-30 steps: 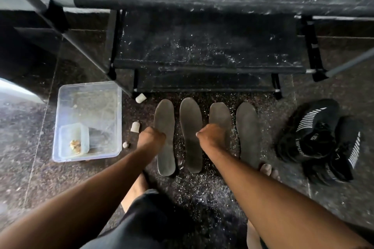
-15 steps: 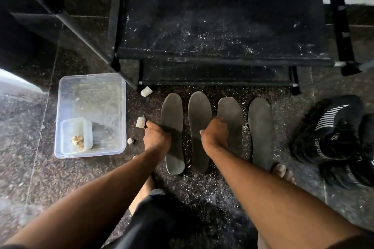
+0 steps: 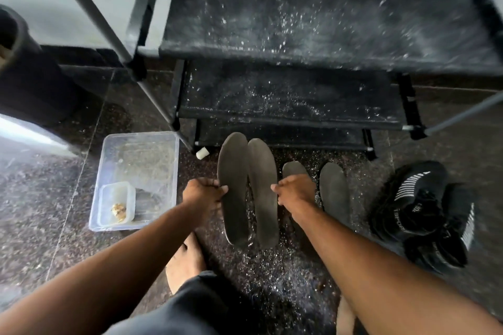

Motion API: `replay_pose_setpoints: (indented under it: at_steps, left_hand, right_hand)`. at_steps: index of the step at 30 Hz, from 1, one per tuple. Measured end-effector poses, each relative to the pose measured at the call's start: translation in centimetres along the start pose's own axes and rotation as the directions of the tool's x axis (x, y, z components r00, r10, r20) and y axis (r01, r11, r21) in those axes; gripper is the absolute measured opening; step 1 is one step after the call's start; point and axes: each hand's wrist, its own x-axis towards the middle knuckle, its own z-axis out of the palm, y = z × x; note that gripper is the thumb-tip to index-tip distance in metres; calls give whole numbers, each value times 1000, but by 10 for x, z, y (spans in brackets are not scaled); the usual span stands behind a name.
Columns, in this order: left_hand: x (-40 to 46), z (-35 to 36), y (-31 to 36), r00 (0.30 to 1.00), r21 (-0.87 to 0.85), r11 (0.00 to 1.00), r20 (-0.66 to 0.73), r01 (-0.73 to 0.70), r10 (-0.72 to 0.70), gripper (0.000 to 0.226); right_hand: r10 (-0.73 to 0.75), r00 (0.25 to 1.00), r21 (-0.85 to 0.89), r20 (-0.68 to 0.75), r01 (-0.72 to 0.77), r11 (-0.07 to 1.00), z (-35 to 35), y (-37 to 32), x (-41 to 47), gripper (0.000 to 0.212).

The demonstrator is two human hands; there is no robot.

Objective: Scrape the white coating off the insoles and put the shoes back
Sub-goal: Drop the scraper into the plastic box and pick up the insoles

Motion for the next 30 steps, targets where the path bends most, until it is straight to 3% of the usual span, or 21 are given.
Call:
replay_pose_setpoints:
  at_steps: [4,7,12,17,24,30]
  left_hand:
    - [-42,-9,33,993,-46,995,82,-83,87,24]
    - [-67,-20,49,980,35,985,108,-169,164,18]
    - [-111,-43,68,967,-35,989,207,-142,147,23]
    - [-170,-71,96,916,-21,963,303,-269,262,17]
    - [-221,-78,147,863,-179,882,193,-437,467,7]
    - [-214,-68,203,870,-244,859,96,-450,484,16]
  right_hand:
    - [-83,996,129,15,80,988,-42,-25,-31,22]
    - [-163,985,75,50,159,984,-76,-43,-54,14]
    - [-254,952,27,168,254,967,-118,-59,-83,13]
    - [-383,902,160,199,355,921,-137,-71,-107,11]
    - [-467,883,374,50,417,828,-149,-105,-126,11]
    - [-475,880,466,-2,421,778,-163,-168,-119,8]
